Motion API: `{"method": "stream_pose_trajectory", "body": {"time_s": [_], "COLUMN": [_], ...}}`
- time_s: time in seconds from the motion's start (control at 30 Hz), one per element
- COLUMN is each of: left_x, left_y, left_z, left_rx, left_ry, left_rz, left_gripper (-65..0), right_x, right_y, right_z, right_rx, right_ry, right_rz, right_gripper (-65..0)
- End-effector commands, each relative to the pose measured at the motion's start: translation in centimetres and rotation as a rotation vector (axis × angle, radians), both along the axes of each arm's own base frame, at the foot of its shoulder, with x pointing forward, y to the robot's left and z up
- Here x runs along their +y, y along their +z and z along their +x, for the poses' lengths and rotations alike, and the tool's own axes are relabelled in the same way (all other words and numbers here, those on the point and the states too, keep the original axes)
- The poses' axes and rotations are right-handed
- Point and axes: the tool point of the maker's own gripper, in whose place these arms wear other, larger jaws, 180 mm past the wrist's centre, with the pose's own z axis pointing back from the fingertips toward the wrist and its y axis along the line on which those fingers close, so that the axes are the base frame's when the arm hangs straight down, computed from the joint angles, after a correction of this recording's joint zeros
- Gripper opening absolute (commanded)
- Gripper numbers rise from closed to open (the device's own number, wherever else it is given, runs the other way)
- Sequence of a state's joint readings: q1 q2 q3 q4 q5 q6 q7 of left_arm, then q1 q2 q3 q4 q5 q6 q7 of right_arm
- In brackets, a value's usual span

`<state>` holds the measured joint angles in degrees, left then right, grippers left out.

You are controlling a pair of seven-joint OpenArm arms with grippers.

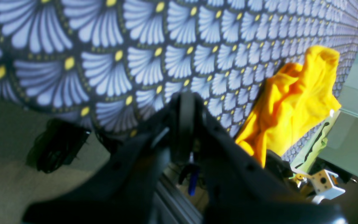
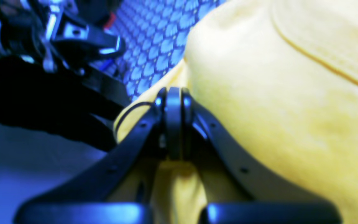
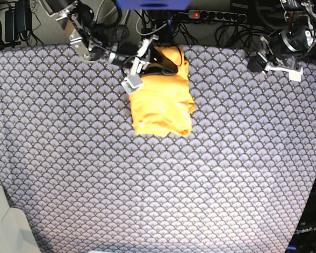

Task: Fold the T-shirt properly
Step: 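Press and smooth the bundle's edge with the right gripper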

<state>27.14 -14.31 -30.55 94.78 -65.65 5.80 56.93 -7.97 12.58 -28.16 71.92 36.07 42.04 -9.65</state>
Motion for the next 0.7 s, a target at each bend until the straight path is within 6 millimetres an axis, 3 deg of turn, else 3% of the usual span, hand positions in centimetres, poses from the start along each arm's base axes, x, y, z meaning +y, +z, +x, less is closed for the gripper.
{"method": "stream_pose_trajectory", "body": {"time_s": [0.0,0.1,0.37,0.67], "left_x": [0.3,0.2,0.2,0.3], "left_y": [0.9,0.9,1.0,0.8], "left_z": [0.5,0.7,0.8,0.7], "left_rx": [-0.029,-0.032,-0.035,-0.03], "left_ry": [-0.007,-0.01,-0.01,-0.007], "left_rz": [0.006,0.005,0.005,0.003], "left_gripper": [-65.0,-65.0,-65.0,-65.0], "right_x": [-0.5,-0.1,1.3,1.9], "right_y": [-1.6,-0.2,6.1,5.7], "right_z": [-0.4,-0.3,-0.9,-2.5], "right_rx": [0.018,-0.017,-0.187,-0.152], "right_ry": [0.02,0.033,0.164,0.181], "right_rz": [-0.087,-0.072,-0.095,-0.09], "right_gripper": [-65.0,-65.0,-65.0,-65.0]}}
